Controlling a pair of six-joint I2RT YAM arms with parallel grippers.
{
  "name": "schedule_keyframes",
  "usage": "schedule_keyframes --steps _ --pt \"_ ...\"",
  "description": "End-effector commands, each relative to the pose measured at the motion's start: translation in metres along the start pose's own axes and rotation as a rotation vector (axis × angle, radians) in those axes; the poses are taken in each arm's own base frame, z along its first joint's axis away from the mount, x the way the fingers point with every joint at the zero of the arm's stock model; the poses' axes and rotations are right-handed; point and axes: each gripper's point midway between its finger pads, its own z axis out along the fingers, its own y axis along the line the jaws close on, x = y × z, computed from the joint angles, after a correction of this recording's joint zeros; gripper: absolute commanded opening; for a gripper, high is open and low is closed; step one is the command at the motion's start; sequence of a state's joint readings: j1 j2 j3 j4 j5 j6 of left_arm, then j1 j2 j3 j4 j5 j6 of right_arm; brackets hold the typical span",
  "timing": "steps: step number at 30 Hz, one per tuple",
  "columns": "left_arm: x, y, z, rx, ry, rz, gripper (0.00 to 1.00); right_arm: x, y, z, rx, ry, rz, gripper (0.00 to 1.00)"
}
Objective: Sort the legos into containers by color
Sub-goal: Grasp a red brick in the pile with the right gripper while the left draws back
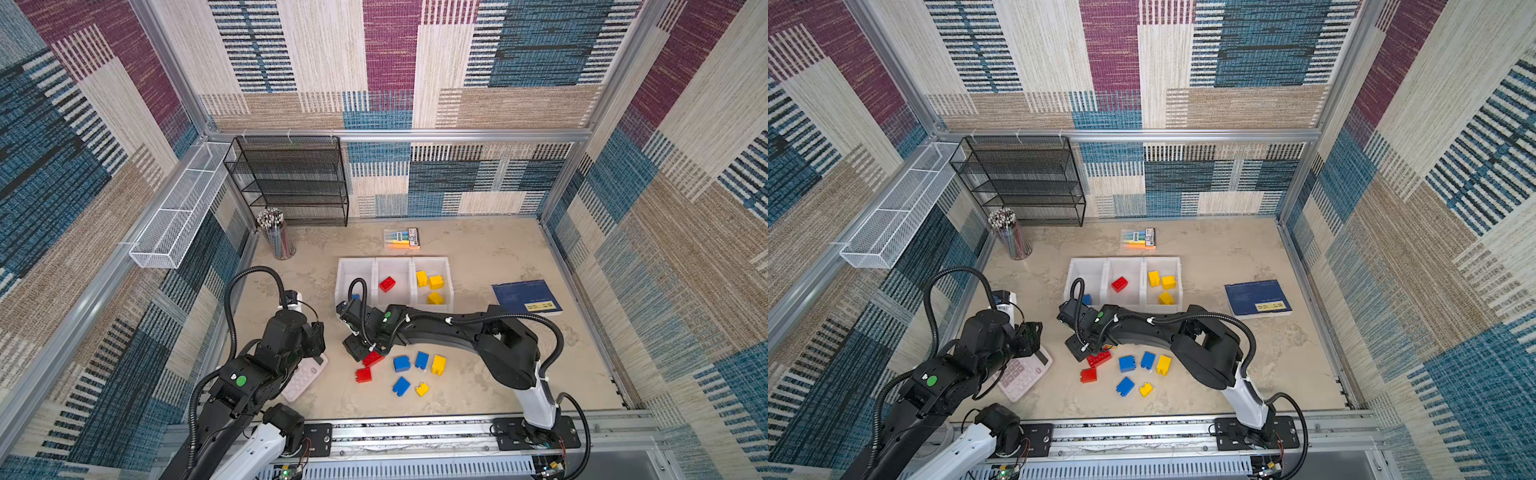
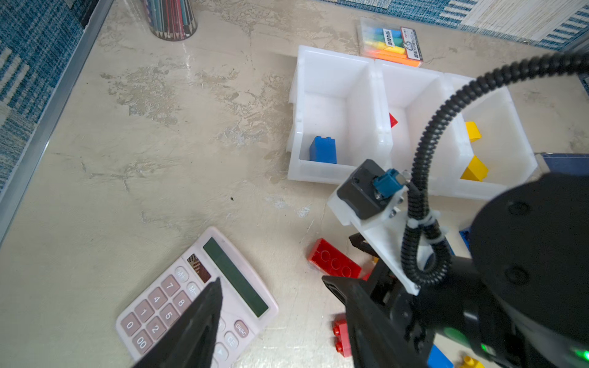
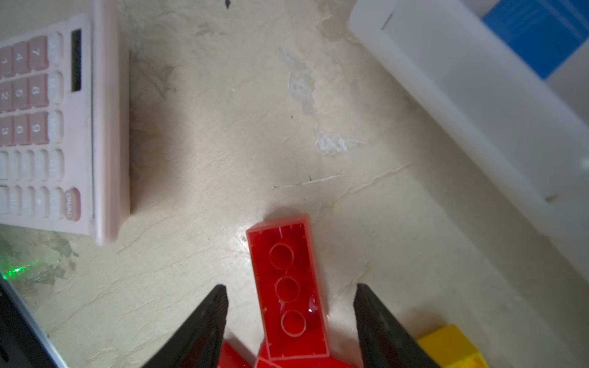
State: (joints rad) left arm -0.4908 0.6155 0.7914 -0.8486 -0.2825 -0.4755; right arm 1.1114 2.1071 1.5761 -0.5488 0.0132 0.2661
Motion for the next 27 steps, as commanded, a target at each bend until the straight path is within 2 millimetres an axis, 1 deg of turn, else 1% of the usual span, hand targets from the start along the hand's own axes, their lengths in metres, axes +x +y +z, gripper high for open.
schedule_keyframes --steps 1,5,6,7,16,22,27 --pt "0.004 0.005 0.000 -0.024 0.012 -0.014 0.65 0.006 -0.004 0.011 0.031 0.028 -0.036 0.66" --pt "0.005 0.005 0.000 -0.023 0.015 -0.012 0.65 0.017 -0.007 0.024 0.048 0.062 -0.033 0.61" --pt "0.005 0.005 0.001 -0.022 0.015 -0.013 0.65 0.010 -0.006 0.022 0.050 0.047 -0.031 0.60" --pt "0.005 0.005 0.001 -0.022 0.016 -0.013 0.65 0.008 -0.007 0.023 0.053 0.044 -0.029 0.59" --pt "0.006 0.004 0.002 -0.018 0.018 -0.016 0.65 0.008 -0.010 0.028 0.077 0.040 -0.024 0.45" --pt "0.006 0.004 0.002 -0.017 0.017 -0.017 0.65 0.006 -0.010 0.023 0.081 0.027 -0.017 0.35" --pt "0.006 0.004 0.003 -0.018 0.020 -0.015 0.65 -0.003 -0.008 0.010 0.067 -0.011 -0.006 0.31"
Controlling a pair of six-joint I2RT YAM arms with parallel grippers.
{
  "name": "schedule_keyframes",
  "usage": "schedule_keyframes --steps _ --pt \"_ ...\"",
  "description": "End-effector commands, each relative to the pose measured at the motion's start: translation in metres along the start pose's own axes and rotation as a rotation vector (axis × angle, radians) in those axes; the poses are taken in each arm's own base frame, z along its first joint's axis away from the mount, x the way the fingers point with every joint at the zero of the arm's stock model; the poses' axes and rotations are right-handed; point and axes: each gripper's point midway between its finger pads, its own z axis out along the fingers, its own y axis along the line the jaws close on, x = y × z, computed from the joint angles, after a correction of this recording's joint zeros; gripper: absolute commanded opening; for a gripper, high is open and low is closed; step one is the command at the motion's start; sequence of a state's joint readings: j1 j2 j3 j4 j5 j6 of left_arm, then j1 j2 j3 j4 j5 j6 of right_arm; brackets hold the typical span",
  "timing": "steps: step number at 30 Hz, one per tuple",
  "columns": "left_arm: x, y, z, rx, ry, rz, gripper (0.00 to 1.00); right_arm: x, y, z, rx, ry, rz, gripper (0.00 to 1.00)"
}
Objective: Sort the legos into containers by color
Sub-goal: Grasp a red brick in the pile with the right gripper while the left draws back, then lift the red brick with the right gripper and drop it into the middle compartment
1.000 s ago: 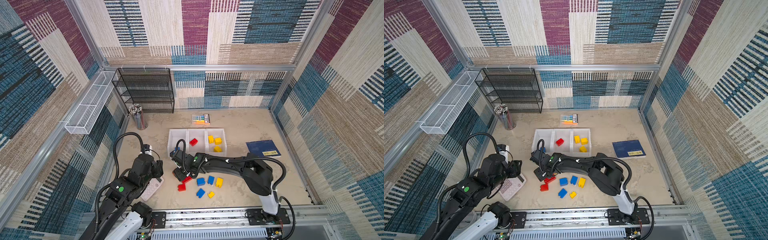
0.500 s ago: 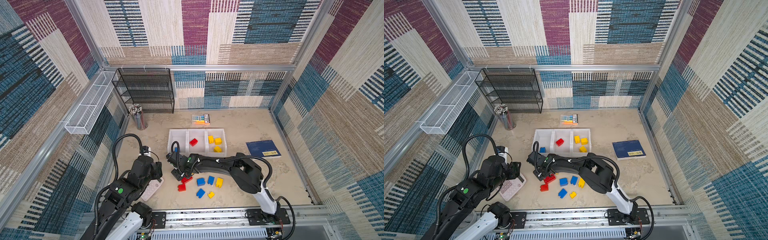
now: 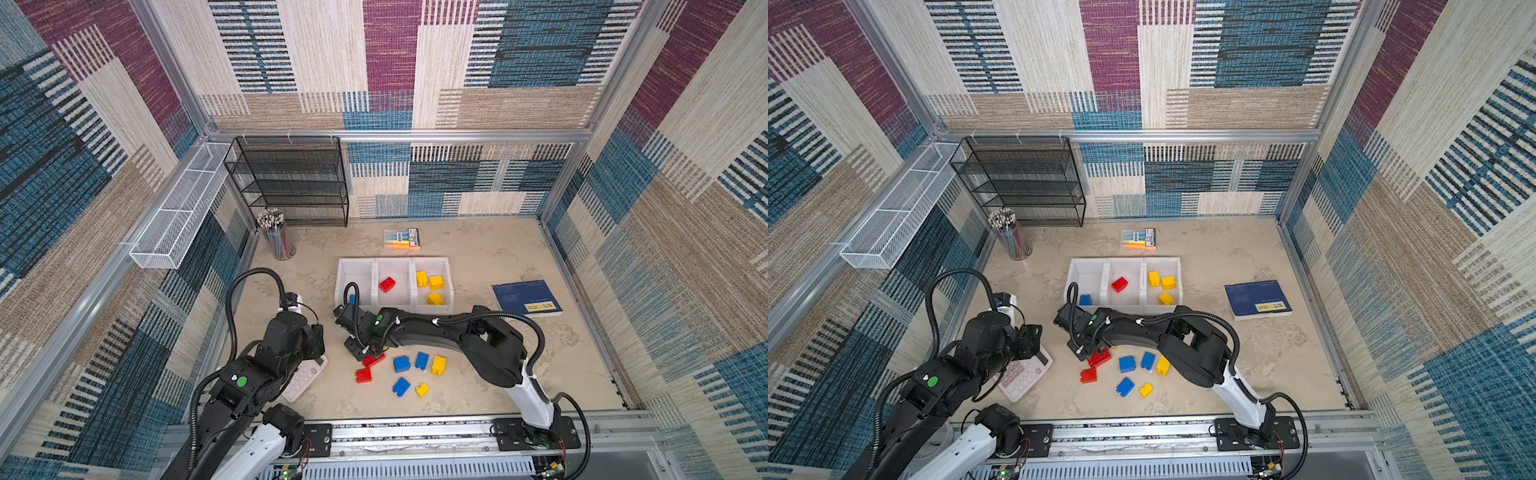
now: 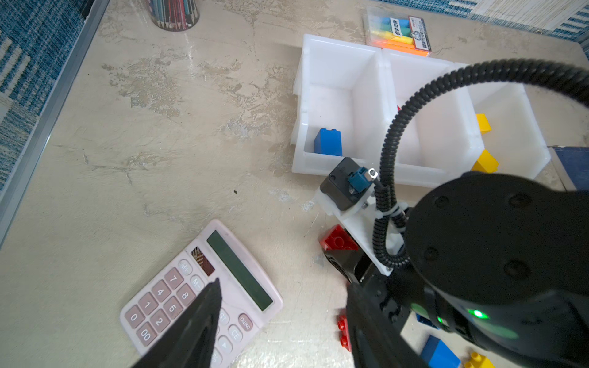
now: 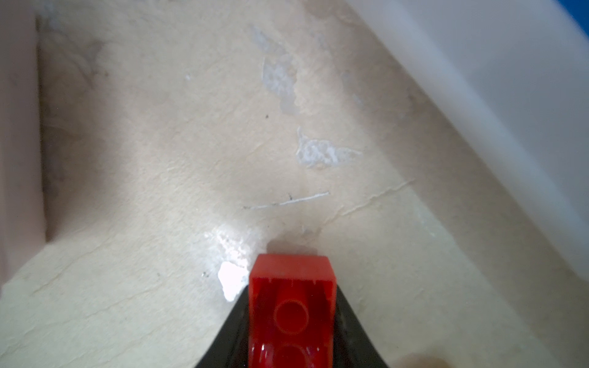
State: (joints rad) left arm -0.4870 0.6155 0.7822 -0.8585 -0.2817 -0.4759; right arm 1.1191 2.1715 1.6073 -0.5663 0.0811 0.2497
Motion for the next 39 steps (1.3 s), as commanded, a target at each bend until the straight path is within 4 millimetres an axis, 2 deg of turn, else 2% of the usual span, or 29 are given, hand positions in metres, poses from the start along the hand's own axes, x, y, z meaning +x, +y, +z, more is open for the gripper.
schedule_keyframes --steps 1,9,17,20,23,25,29,33,39 --pt "0.001 0.001 0.001 -0.007 0.003 -0.018 0.65 -0.013 0.002 -0.013 -0.010 -0.049 0.021 0.30" --pt "0.001 0.000 0.002 -0.005 0.002 -0.015 0.65 -0.027 0.000 -0.037 -0.005 -0.101 0.035 0.28" --pt "0.001 -0.001 0.003 0.002 0.002 -0.015 0.66 -0.047 -0.019 -0.069 0.028 -0.169 0.067 0.28" --pt "0.002 -0.002 0.004 0.006 0.008 -0.014 0.65 -0.056 -0.043 -0.084 0.073 -0.195 0.094 0.28" --pt "0.003 -0.004 0.006 0.017 0.012 -0.015 0.65 -0.062 -0.085 -0.092 0.135 -0.208 0.157 0.28" --pt "0.003 -0.006 0.007 0.027 0.017 -0.016 0.66 -0.065 -0.115 -0.093 0.176 -0.215 0.204 0.28" --pt "0.006 -0.010 0.010 0.042 0.031 -0.019 0.65 -0.066 -0.154 -0.082 0.235 -0.210 0.253 0.28" --pt "0.009 -0.015 0.014 0.059 0.052 -0.019 0.66 -0.068 -0.173 -0.068 0.264 -0.201 0.279 0.29" --pt "0.013 -0.020 0.020 0.073 0.082 -0.015 0.65 -0.077 -0.183 -0.063 0.271 -0.217 0.298 0.33"
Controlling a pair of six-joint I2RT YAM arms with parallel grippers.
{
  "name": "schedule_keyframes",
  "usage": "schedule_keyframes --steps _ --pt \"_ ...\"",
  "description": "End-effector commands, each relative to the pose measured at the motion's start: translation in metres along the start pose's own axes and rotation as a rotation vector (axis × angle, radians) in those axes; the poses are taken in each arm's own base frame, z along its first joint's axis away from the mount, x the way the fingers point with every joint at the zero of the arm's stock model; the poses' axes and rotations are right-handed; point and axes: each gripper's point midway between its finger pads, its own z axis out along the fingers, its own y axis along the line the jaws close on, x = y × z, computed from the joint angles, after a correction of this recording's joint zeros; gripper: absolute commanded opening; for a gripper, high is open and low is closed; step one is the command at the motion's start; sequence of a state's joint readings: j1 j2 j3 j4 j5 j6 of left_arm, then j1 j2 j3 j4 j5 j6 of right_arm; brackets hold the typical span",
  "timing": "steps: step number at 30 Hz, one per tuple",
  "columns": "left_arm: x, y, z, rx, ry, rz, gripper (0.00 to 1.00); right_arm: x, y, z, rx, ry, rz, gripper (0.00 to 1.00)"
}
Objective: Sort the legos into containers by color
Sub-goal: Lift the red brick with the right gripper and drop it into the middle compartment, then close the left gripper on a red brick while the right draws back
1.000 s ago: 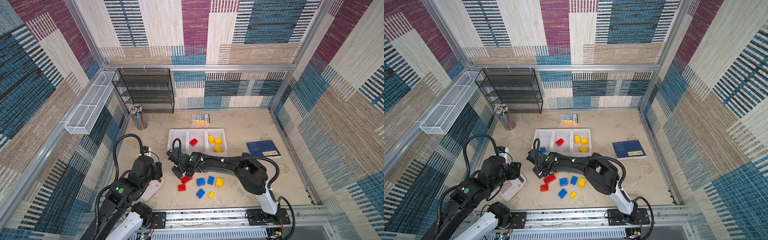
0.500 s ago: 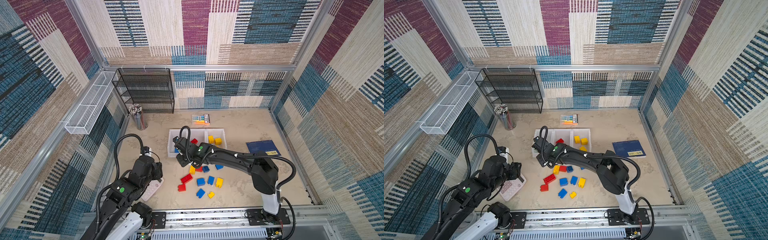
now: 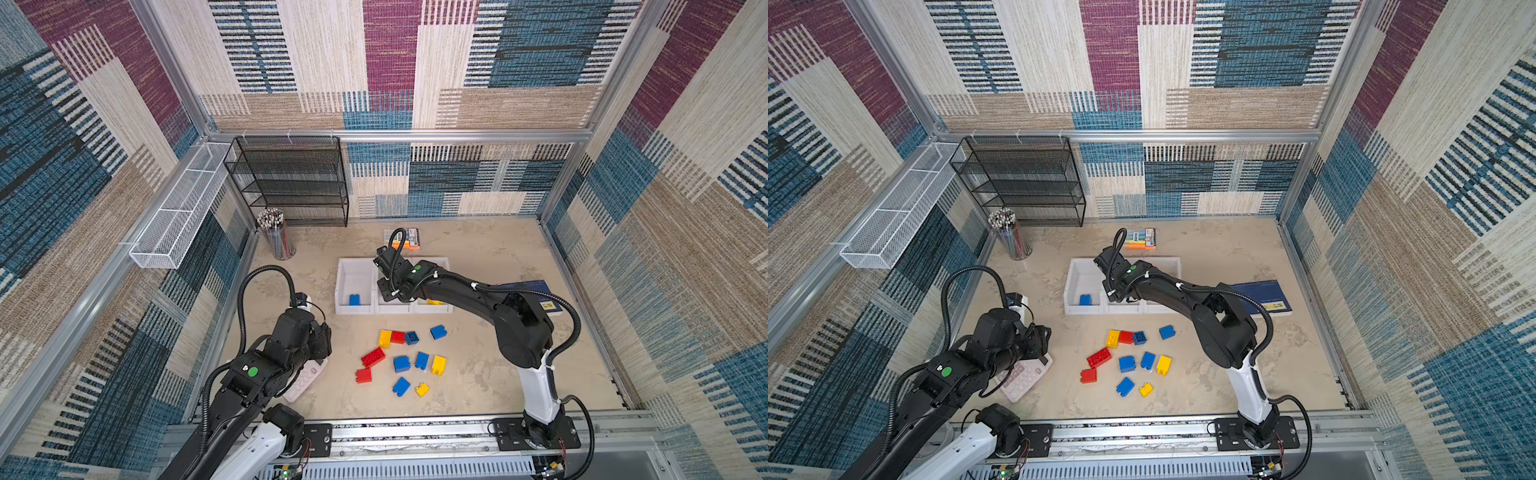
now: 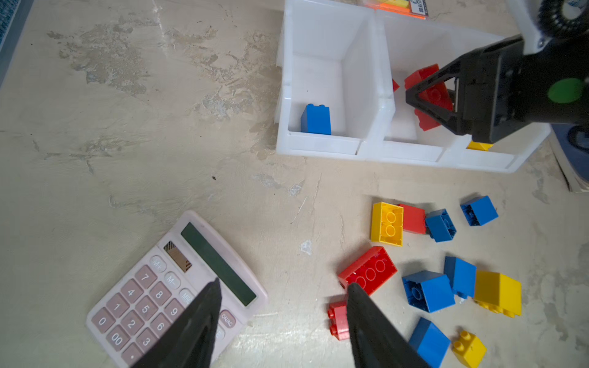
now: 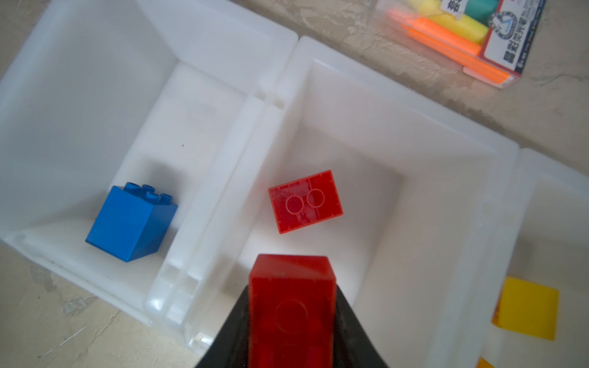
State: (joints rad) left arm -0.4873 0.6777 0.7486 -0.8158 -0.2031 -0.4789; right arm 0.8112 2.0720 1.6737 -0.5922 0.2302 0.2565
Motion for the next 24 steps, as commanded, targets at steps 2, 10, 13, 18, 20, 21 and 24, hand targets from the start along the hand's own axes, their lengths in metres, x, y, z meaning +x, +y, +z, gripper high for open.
schedule_keyframes --steps 2,10,13,18,20,21,24 --pt "-0.001 -0.007 0.003 0.030 0.006 -0.025 0.65 -0.013 -0.002 0.003 0.009 -0.038 0.007 0.34" --pt "0.001 -0.009 0.006 0.039 0.018 -0.026 0.65 -0.017 -0.003 -0.001 0.009 -0.051 0.022 0.61" --pt "0.001 -0.011 0.007 0.043 0.022 -0.022 0.65 -0.021 -0.004 -0.009 0.006 -0.064 0.034 0.65" --pt "0.002 -0.013 0.010 0.053 0.033 -0.021 0.66 -0.021 -0.002 -0.035 -0.035 -0.098 0.064 0.67" --pt "0.002 -0.014 0.011 0.056 0.036 -0.022 0.66 -0.015 -0.004 -0.050 -0.049 -0.114 0.072 0.67" --pt "0.002 -0.015 0.011 0.059 0.038 -0.021 0.66 -0.015 -0.006 -0.063 -0.060 -0.134 0.086 0.68" --pt "0.002 -0.017 0.013 0.066 0.043 -0.017 0.66 -0.003 -0.023 -0.101 -0.059 -0.191 0.131 0.70"
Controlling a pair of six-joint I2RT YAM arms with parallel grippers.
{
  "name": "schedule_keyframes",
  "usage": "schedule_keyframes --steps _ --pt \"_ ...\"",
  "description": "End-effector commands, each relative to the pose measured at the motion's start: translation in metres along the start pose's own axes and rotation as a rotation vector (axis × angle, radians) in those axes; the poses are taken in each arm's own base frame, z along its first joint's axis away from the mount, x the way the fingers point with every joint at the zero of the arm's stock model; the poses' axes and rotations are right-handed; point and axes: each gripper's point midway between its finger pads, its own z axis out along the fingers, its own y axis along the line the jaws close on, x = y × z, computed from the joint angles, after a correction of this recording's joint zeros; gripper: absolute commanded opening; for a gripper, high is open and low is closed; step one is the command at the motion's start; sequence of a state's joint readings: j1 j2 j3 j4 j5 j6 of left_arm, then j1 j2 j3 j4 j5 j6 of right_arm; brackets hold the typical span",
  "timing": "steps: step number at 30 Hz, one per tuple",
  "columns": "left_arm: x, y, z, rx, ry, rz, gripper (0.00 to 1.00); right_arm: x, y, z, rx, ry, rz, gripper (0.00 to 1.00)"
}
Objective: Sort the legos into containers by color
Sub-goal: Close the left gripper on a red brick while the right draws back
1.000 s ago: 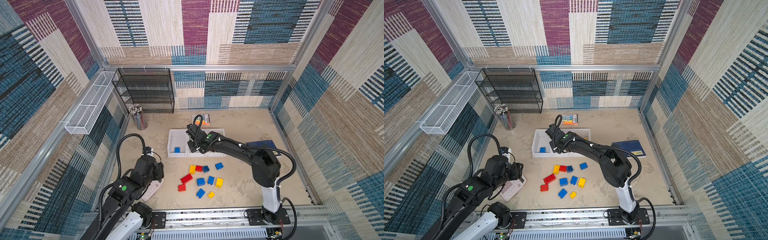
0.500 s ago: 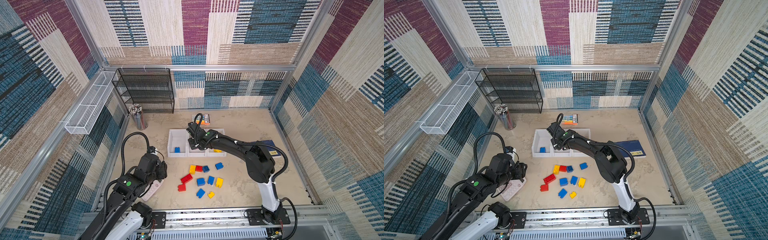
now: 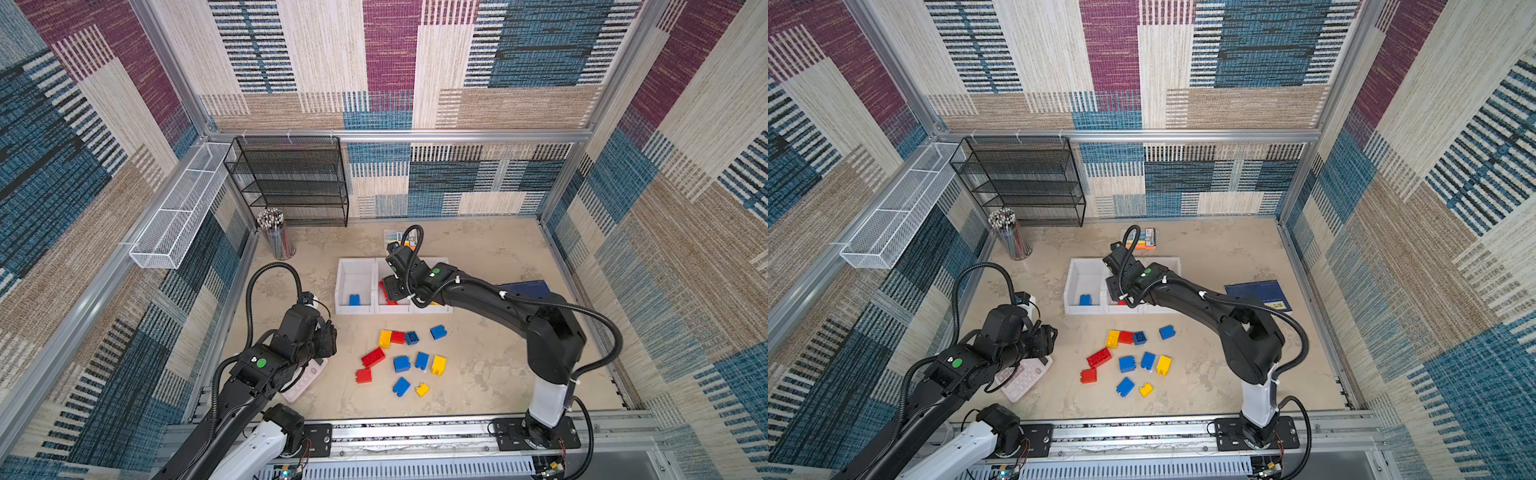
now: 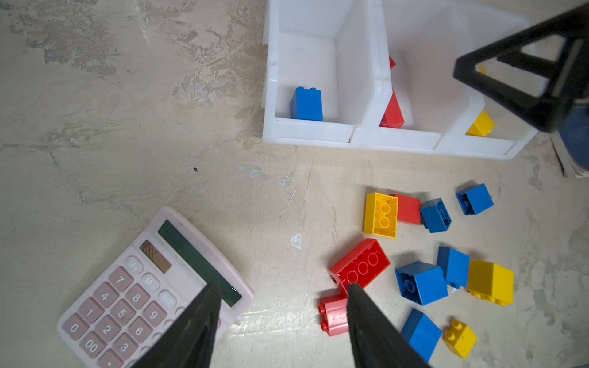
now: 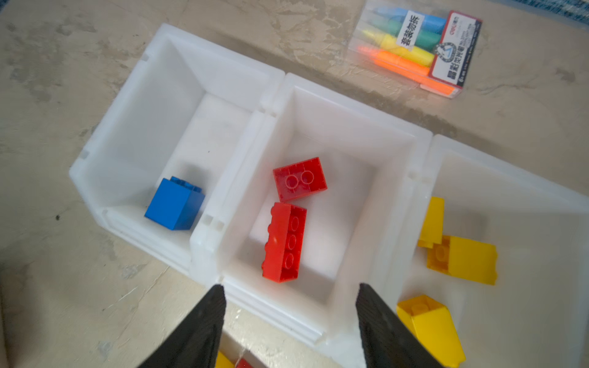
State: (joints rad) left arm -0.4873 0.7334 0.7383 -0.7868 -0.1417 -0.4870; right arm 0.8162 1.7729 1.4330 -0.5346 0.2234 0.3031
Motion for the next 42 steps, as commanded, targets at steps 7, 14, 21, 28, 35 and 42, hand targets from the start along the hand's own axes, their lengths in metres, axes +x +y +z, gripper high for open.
schedule_keyframes --steps 7,14,21,28,35,42 --pt "-0.001 -0.018 0.013 0.071 0.037 0.004 0.66 0.022 -0.069 -0.087 0.086 -0.134 0.186 0.72" --pt "0.001 -0.035 0.027 0.126 0.092 0.031 0.66 0.067 -0.107 -0.098 0.126 -0.104 0.314 0.73" --pt "0.013 -0.062 0.049 0.183 0.184 0.119 0.65 0.082 -0.123 -0.097 0.153 -0.069 0.368 0.74" --pt "0.044 -0.079 0.072 0.173 0.313 0.276 0.66 0.085 -0.125 -0.094 0.147 -0.052 0.385 0.74" --pt "0.070 -0.084 0.089 0.153 0.416 0.425 0.72 0.088 -0.125 -0.094 0.146 -0.049 0.395 0.75" --pt "0.083 -0.088 0.106 0.128 0.509 0.519 0.77 0.091 -0.124 -0.093 0.138 -0.041 0.398 0.76"
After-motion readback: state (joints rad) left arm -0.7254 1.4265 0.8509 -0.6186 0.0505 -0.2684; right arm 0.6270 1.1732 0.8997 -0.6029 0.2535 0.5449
